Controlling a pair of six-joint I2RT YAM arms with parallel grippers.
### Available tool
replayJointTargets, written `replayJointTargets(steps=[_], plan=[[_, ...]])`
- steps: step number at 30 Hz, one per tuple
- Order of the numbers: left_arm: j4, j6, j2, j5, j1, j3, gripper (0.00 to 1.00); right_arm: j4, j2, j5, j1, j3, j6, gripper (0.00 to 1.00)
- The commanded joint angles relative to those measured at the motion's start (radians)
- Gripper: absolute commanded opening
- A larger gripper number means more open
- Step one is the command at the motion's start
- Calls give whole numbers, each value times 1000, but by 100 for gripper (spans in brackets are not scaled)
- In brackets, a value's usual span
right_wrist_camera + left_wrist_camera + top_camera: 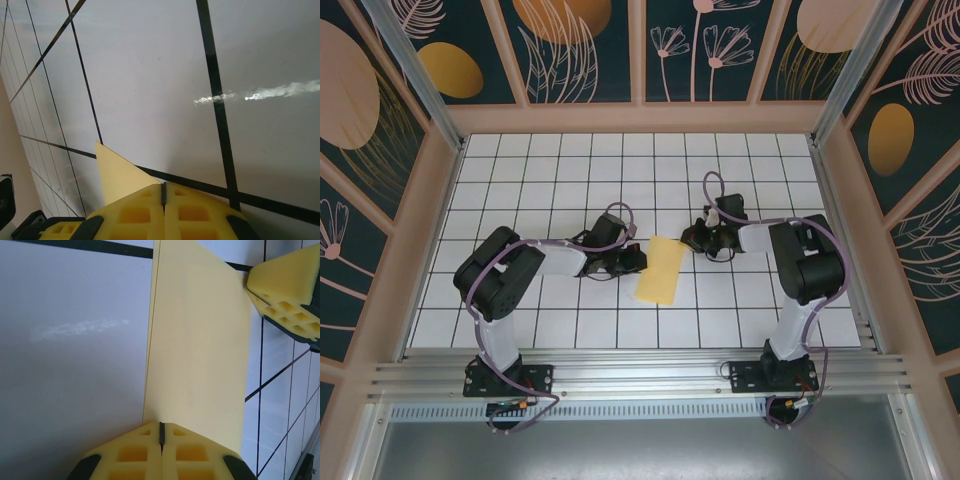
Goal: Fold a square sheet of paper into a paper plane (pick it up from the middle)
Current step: Fold the square sheet of paper in half at the center of the table.
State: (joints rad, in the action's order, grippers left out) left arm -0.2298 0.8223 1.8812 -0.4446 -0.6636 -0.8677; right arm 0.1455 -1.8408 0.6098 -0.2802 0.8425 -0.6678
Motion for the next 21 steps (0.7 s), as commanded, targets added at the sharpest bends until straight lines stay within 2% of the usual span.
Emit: replayJointTargets(steps=[1, 6, 16, 21], plan=[[141, -3, 15, 21, -6, 39, 0, -31, 110, 24, 6, -8, -14, 0], [149, -8, 2, 30, -6, 30, 0, -41, 218, 21, -40, -66, -42, 0], [129, 2, -8, 14, -8, 38, 0, 0, 332, -54, -232, -260, -135, 0], [122, 5, -13, 11, -7, 42, 0, 91, 403, -35, -290, -376, -224, 0]])
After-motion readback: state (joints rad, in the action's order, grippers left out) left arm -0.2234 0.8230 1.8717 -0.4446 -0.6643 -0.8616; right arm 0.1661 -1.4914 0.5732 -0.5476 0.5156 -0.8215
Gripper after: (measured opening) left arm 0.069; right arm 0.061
